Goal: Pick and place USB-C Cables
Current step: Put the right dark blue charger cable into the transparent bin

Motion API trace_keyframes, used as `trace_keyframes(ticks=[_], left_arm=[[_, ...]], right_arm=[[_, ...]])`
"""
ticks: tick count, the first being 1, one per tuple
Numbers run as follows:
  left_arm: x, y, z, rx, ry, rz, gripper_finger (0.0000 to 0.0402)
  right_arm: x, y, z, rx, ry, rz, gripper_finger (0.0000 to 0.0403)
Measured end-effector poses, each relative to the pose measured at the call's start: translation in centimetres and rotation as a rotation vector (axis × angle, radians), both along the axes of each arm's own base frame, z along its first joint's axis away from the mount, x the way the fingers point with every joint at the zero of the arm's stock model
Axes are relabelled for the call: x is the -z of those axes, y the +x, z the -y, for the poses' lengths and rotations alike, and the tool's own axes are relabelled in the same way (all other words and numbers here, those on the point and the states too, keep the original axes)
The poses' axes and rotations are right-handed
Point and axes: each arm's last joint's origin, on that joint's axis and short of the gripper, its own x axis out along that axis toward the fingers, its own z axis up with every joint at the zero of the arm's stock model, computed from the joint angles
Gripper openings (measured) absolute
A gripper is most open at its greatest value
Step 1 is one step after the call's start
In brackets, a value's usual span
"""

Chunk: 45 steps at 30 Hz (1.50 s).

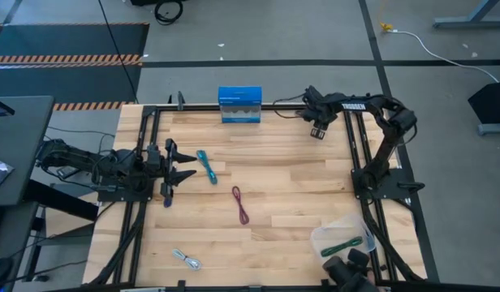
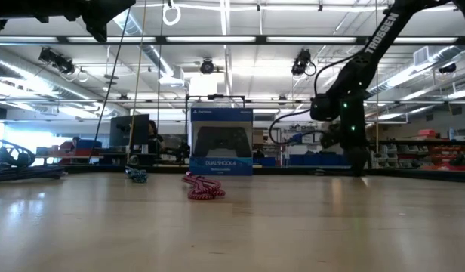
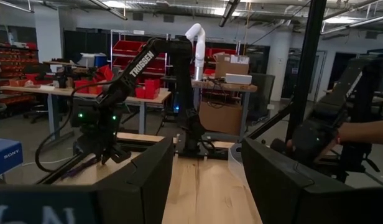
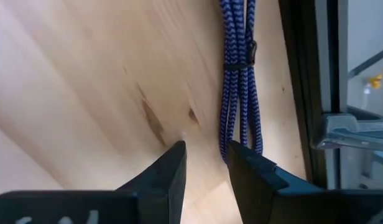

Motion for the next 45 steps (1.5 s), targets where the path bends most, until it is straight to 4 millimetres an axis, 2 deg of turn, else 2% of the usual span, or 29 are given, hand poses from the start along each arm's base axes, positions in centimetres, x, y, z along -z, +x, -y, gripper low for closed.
trace_keyframes(ticks=[4,7,13,18,23,27,30,34,40,45], left_arm=[[0.0,0.0,0.0,0.0,0.0,0.0,0.0199],[0.0,0.0,0.0,0.0,0.0,0.0,0.0199],[0.0,0.0,0.0,0.0,0.001,0.0,0.0199],[0.0,0.0,0.0,-0.001,0.002,0.001,0.0199],[0.0,0.0,0.0,-0.001,0.002,0.002,0.0199],[0.0,0.0,0.0,-0.001,0.002,0.003,0.0199],[0.0,0.0,0.0,-0.001,0.002,0.003,0.0199],[0.0,0.0,0.0,-0.001,0.001,0.003,0.0199],[0.0,0.0,0.0,-0.001,0.001,0.003,0.0199],[0.0,0.0,0.0,-0.001,0.002,0.003,0.0199]], right_arm=[[0.0,-0.4,0.3,0.022,0.02,0.039,0.0121],[0.1,-0.4,0.3,0.028,0.029,0.054,0.0104],[0.2,-0.3,0.1,0.018,0.064,0.079,0.0013],[0.1,0.0,-0.2,0.015,0.064,0.076,0.0005],[-1.2,0.7,-1.6,-0.016,0.072,0.11,0.0003],[-3.5,1.0,-1.6,-0.009,-0.069,0.152,0.0002],[-4.0,0.5,-1.1,0.018,-0.111,0.159,0.001],[-2.6,-0.2,-0.8,0.062,-0.005,0.159,0.0043],[-0.5,-0.6,0.4,0.106,-0.016,0.07,0.0099],[0.0,-0.7,0.8,0.123,-0.023,0.06,0.0109]])
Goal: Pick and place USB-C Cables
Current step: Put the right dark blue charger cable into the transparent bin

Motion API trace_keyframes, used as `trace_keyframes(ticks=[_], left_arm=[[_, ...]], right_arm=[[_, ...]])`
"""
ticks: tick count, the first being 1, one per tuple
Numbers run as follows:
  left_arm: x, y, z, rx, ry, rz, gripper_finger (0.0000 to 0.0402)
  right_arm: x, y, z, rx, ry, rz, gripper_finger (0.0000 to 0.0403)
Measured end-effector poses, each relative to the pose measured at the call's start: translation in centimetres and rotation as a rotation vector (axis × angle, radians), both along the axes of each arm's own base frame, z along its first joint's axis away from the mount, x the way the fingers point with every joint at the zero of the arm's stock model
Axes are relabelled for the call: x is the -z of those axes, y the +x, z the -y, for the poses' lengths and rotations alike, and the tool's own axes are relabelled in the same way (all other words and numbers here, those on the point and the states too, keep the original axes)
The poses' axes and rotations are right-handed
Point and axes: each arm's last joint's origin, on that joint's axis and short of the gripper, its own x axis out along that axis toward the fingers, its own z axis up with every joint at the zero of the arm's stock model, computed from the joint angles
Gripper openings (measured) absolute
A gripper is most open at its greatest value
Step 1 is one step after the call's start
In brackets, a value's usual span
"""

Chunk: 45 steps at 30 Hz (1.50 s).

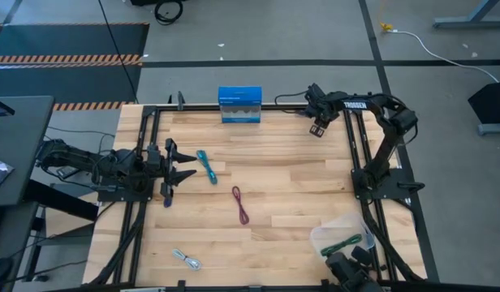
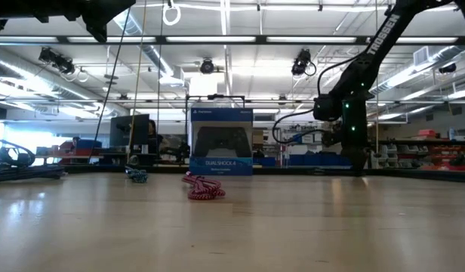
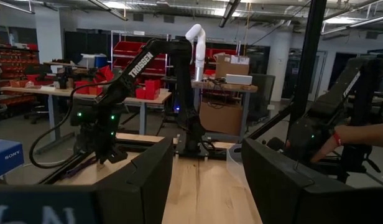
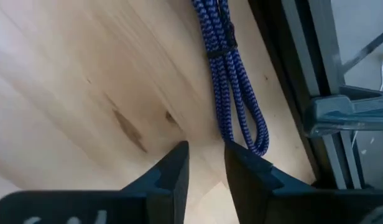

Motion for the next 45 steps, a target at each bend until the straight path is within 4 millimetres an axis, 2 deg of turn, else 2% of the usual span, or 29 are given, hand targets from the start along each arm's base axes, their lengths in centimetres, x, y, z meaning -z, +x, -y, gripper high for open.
trace_keyframes(ticks=[4,9,19,26,28,34,37,45], left_arm=[[0.0,0.0,0.0,-0.002,0.0,0.0,0.0199],[0.0,0.0,0.0,-0.002,0.0,0.001,0.0199],[0.0,0.0,0.0,-0.003,0.004,0.001,0.0199],[0.0,0.0,0.0,-0.004,0.008,0.001,0.0199],[-0.1,0.0,0.0,-0.004,0.007,0.005,0.0199],[-0.2,0.0,0.0,-0.004,0.003,0.018,0.0199],[-0.2,0.0,0.0,-0.004,0.003,0.018,0.0199],[-0.2,0.0,0.0,-0.003,0.003,0.019,0.0199]], right_arm=[[-0.2,-0.1,0.4,0.041,-0.011,0.023,0.008],[-0.2,-0.3,0.7,0.082,-0.003,0.078,0.0011],[-0.5,-0.1,0.5,0.093,0.037,0.153,0.0002],[-2.7,0.7,-1.3,0.077,0.191,0.4,0.0002],[-3.5,0.8,-1.7,0.072,0.187,0.427,0.0001],[-4.5,0.5,-1.3,0.098,-0.08,0.217,0.0004],[-4.1,0.4,-0.6,0.111,-0.081,0.236,0.0024],[-0.7,-0.6,1.0,0.169,-0.02,0.149,0.0101]])
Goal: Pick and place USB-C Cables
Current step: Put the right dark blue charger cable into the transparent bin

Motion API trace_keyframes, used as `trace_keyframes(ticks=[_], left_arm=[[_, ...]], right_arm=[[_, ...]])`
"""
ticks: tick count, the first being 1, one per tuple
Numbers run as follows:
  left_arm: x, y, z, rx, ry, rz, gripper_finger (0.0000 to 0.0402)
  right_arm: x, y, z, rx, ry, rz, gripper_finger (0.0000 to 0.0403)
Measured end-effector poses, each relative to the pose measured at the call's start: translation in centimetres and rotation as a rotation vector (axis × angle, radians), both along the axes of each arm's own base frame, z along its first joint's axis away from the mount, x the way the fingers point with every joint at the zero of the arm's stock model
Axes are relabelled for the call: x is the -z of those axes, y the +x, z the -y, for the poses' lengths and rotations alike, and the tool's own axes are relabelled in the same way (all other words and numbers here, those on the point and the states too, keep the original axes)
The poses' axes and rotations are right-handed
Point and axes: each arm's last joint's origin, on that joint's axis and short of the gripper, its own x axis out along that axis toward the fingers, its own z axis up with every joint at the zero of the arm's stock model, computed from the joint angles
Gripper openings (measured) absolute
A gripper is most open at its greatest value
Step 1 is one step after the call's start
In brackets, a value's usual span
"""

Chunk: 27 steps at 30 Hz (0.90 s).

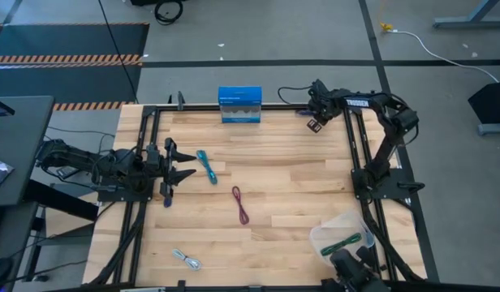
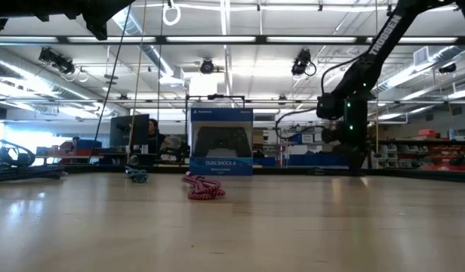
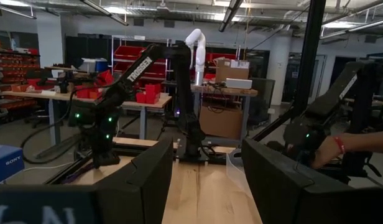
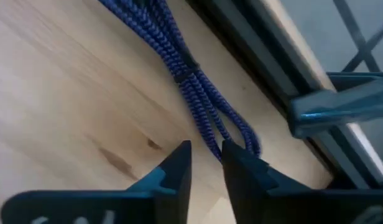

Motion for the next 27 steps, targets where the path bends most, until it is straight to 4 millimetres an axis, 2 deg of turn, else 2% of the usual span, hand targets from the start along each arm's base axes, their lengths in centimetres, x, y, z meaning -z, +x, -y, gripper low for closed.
trace_keyframes(ticks=[4,8,11,15,21,27], left_arm=[[0.0,0.0,0.0,0.0,0.0,-0.001,0.0199],[0.0,0.0,0.0,-0.002,0.008,0.0,0.0199],[0.0,0.0,0.0,-0.002,0.011,0.001,0.0199],[0.0,0.0,0.0,-0.002,0.01,0.001,0.0199],[0.0,0.0,0.0,-0.001,0.008,0.002,0.0199],[0.0,0.0,0.0,-0.002,0.012,0.001,0.0199]], right_arm=[[0.4,0.2,0.5,0.024,-0.019,-0.052,0.0116],[0.2,0.5,0.8,0.068,-0.04,-0.033,0.0112],[0.3,0.3,1.3,0.098,-0.079,0.004,0.0086],[0.6,-0.3,1.3,0.119,-0.062,0.042,0.0014],[0.3,-0.2,1.2,0.142,-0.028,0.092,0.0004],[-1.6,1.2,-0.7,0.068,0.069,0.117,0.0002]])
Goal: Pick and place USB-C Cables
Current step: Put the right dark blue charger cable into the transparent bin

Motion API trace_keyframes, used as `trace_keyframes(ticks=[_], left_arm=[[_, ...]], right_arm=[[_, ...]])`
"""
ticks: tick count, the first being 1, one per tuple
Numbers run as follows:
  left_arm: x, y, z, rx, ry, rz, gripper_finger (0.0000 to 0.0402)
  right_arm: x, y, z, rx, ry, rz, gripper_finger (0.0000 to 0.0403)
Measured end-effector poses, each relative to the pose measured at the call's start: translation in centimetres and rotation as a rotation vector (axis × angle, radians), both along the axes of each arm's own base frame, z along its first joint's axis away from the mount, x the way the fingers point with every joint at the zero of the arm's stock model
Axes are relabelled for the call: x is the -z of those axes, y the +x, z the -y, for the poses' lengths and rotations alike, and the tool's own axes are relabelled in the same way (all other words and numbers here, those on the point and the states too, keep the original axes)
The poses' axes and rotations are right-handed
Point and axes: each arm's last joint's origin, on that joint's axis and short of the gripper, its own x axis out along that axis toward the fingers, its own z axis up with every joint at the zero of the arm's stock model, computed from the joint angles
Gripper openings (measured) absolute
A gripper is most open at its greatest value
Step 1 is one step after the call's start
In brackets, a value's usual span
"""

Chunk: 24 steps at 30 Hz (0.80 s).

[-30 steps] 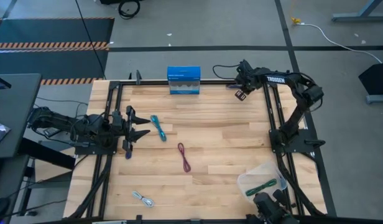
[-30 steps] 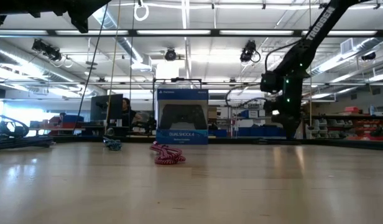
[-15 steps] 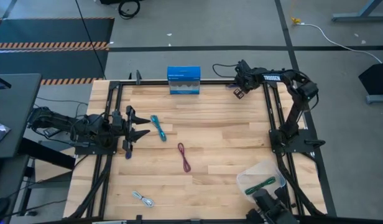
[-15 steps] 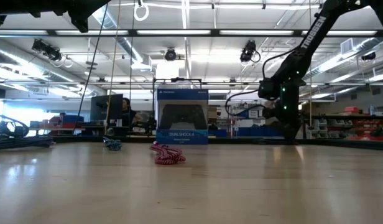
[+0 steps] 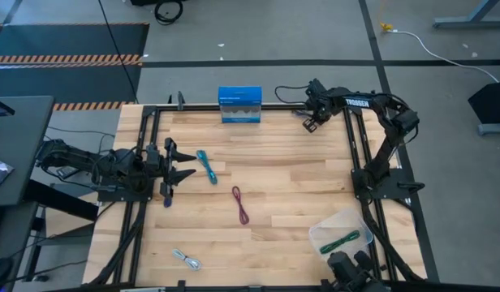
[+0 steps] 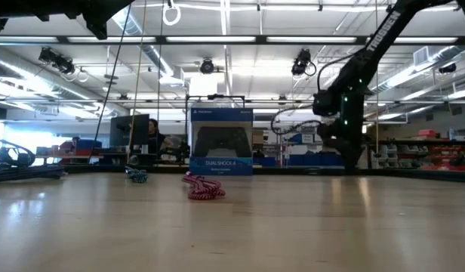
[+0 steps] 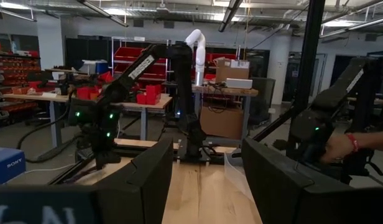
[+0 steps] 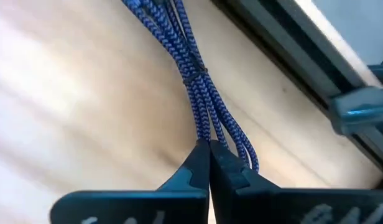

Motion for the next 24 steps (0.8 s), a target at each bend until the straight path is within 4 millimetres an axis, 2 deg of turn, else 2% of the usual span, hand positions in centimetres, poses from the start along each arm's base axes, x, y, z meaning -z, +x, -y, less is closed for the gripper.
trace_keyframes(ticks=[4,8,11,16,21,24], left_arm=[[0.0,0.0,0.0,0.0,0.001,0.0,0.0199],[0.0,0.0,0.0,-0.001,0.003,0.0,0.0199],[0.0,0.0,0.0,-0.001,0.003,0.0,0.0199],[0.0,0.0,0.0,-0.001,0.003,-0.001,0.0199],[0.0,0.0,0.0,0.0,0.001,0.0,0.0199],[0.0,0.0,0.0,0.001,-0.005,0.0,0.0199]], right_arm=[[-2.0,0.8,-1.9,-0.03,0.039,-0.033,0.0001],[-4.3,1.7,-5.2,-0.081,0.096,-0.046,0.0001],[-6.0,2.3,-8.5,-0.166,0.167,-0.027,0.0001],[-9.4,3.0,-15.1,-0.414,0.264,0.086,0.0],[-12.1,2.1,-21.4,-0.573,0.305,0.159,0.0],[-13.3,1.1,-24.4,-0.631,0.331,0.209,0.0]])
